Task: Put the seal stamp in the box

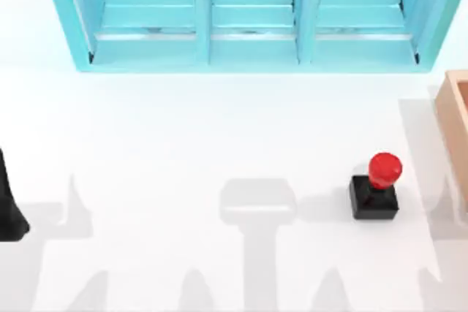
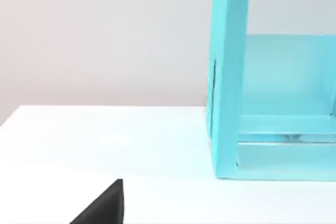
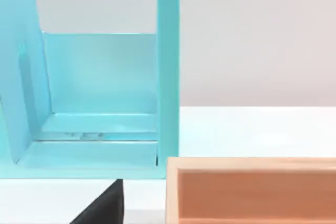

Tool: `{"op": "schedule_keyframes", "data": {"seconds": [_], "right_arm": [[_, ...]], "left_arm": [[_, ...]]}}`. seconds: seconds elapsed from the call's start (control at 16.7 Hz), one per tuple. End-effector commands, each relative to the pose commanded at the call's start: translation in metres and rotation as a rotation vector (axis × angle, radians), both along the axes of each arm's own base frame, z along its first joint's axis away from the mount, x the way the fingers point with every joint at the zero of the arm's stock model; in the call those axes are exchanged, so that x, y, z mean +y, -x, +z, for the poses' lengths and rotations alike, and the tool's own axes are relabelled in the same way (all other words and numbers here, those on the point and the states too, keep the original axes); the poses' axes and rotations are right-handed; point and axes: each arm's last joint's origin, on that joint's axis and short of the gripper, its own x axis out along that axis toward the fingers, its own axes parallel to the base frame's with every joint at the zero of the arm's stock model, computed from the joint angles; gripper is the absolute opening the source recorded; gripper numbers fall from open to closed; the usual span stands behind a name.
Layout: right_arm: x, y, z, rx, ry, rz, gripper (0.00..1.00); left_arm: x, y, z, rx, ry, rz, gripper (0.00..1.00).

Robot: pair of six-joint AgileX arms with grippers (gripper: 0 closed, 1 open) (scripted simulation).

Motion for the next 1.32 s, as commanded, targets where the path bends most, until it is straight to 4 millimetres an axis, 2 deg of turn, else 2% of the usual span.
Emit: {"op": "schedule_keyframes", "data": {"seconds": [0.18,0.3,0.48,0.6,0.72,0.9,1.14,1.32], "right_arm": [[0.000,0.000,0.002,0.010,-0.003,0.004,1.00],[0.002,0.000,0.011,0.057,-0.020,0.020,1.00],[0.007,-0.005,0.039,0.190,-0.060,0.057,1.00],[0.013,-0.014,0.062,0.321,-0.089,0.083,1.00],[0.021,-0.032,0.085,0.488,-0.113,0.103,1.00],[0.040,-0.073,0.107,0.775,-0.127,0.116,1.00],[0.076,-0.131,0.112,1.141,-0.106,0.092,1.00],[0.105,-0.166,0.108,1.340,-0.073,0.058,1.00]], "left_arm": [[0.000,0.000,0.000,0.000,0.000,0.000,1.00],[0.000,0.000,0.000,0.000,0.000,0.000,1.00],[0.000,0.000,0.000,0.000,0.000,0.000,1.00],[0.000,0.000,0.000,0.000,0.000,0.000,1.00],[0.000,0.000,0.000,0.000,0.000,0.000,1.00],[0.000,0.000,0.000,0.000,0.000,0.000,1.00],[0.000,0.000,0.000,0.000,0.000,0.000,1.00],[0.000,0.000,0.000,0.000,0.000,0.000,1.00]]}}
